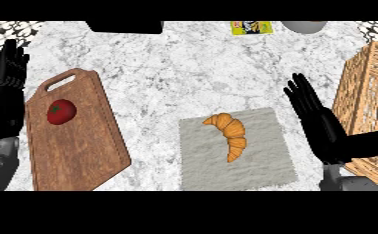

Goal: Pick the croissant from the placemat and place it in the basket

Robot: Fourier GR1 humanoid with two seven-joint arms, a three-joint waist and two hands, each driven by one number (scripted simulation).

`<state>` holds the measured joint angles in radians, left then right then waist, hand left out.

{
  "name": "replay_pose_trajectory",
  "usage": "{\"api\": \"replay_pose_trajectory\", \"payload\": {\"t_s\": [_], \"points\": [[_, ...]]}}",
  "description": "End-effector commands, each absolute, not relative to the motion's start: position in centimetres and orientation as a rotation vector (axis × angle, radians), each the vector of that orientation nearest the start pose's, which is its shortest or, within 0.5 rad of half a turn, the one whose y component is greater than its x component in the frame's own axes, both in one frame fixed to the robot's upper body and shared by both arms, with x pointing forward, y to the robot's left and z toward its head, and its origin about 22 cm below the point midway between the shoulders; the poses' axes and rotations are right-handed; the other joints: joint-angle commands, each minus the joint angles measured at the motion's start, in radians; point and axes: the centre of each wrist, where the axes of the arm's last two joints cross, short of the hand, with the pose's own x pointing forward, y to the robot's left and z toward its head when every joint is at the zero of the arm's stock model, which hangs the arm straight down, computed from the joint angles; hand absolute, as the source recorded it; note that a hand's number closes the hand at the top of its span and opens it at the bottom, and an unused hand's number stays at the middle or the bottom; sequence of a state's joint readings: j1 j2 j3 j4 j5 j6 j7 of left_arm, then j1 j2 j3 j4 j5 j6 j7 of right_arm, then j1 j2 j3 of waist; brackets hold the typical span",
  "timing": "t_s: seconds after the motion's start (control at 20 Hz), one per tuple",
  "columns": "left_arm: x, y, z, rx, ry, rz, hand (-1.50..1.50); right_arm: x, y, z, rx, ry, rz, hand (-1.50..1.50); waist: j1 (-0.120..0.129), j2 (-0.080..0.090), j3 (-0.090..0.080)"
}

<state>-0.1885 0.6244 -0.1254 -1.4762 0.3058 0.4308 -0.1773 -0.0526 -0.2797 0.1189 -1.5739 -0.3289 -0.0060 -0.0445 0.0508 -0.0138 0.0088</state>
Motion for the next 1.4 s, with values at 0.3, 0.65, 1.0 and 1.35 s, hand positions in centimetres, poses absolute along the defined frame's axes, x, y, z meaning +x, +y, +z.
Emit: {"api": "replay_pose_trajectory", "payload": {"t_s": [0.3, 0.65, 1.0, 1.35], "points": [[28.0, 26.5, 6.5, 0.08, -1.758, -0.365, 0.0, 30.7, -18.5, 12.0, 0.633, -1.897, 0.927, 1.5, 0.022, 0.023, -0.005], [28.0, 25.0, 5.0, 0.044, -1.683, -0.379, 0.0, 25.0, -10.3, 5.0, 0.612, -1.95, 0.983, -1.5, -0.057, 0.011, -0.009], [27.3, 26.6, 5.1, 0.058, -1.673, -0.36, 0.0, 26.4, -13.8, 10.6, -0.045, -2.033, 1.066, -1.5, -0.067, 0.001, -0.011], [27.9, 27.4, 6.0, 0.065, -1.686, -0.39, 0.0, 28.2, -15.8, 18.9, -0.458, -1.741, 1.525, -1.5, -0.056, 0.004, -0.013]]}}
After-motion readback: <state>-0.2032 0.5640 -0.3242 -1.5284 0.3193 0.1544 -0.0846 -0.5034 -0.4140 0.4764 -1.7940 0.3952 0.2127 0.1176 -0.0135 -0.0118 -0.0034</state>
